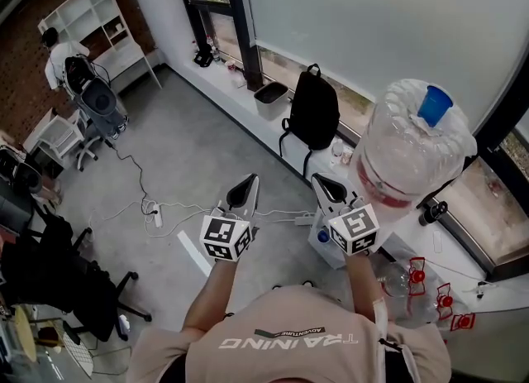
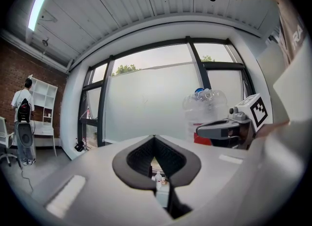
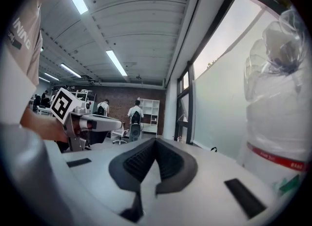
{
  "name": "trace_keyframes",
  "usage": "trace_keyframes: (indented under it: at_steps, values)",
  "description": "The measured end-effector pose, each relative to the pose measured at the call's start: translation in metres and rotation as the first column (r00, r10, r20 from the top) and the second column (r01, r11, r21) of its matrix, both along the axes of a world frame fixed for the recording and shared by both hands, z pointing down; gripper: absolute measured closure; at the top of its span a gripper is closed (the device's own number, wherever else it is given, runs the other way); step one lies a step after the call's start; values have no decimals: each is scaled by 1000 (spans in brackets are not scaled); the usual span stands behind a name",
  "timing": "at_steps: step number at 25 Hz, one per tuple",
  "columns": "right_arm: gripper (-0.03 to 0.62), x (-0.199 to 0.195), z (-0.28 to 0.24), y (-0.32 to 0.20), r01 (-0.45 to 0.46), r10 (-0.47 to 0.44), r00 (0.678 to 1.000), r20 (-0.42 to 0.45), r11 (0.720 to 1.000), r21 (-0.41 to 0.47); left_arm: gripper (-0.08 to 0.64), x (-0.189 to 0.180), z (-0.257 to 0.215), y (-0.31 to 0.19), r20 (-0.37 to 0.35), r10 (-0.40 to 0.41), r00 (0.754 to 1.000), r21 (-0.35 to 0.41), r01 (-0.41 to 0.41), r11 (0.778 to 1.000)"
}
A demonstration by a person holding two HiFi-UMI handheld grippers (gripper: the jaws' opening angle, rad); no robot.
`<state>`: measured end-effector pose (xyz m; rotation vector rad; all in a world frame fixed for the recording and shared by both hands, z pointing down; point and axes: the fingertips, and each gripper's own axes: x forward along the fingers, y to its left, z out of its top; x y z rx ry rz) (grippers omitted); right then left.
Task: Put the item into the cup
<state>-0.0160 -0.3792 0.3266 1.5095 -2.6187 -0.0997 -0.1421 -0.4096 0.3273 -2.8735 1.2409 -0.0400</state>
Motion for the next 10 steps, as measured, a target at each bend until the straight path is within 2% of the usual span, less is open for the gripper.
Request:
trace_keyframes:
  at_steps: [10]
  values:
    - [581,16,20,-3,-40,39,999,-30,999,-33,552,8,21,-4,5,14,1000,-48,-13,999]
